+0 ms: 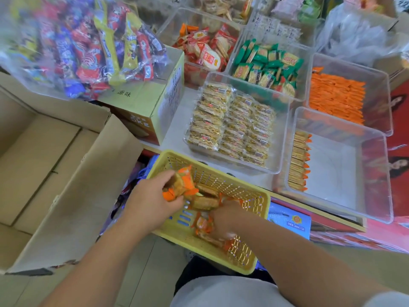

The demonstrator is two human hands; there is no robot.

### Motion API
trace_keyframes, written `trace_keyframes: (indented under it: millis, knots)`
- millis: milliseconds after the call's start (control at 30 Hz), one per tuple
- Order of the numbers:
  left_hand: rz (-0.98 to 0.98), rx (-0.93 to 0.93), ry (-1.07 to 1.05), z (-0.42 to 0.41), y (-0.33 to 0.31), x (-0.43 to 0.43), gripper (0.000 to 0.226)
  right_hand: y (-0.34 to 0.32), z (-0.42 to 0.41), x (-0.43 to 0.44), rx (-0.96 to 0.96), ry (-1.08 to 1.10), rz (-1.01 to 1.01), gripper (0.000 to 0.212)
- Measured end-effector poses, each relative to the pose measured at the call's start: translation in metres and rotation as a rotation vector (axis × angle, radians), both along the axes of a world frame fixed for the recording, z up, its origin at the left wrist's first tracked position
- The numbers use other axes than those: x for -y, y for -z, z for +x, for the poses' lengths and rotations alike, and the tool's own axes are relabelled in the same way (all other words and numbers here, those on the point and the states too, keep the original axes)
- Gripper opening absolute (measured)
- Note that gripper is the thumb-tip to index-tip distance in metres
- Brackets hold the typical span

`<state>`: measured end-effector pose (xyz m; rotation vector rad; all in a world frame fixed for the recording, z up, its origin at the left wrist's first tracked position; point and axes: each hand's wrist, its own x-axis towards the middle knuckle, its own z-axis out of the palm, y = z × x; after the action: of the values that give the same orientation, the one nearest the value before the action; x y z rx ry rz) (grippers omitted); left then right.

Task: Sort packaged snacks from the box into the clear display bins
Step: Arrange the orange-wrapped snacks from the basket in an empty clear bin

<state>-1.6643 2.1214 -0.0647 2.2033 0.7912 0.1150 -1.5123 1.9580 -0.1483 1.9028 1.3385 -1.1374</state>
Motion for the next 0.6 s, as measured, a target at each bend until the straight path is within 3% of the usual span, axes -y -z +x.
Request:
trace_keyframes:
  millis: [133,367,600]
  knots:
    - [0.034,0.107,-0.174,-0.027,0.007,0.034,0.046,0.006,0.000,0.007,-0.086,0.085,0.029,0.076]
    - [0.377,0.232,-0.003,-0.032,0.031,0.045,0.051,-0.003,-0.003,0.010,-0.153,0.100,-0.028,0.084]
    - [0.407,0.225,-0.064,-0.029,0.046,0.041,0.050,-0.013,-0.005,0.011,-0.251,0.326,0.000,0.075]
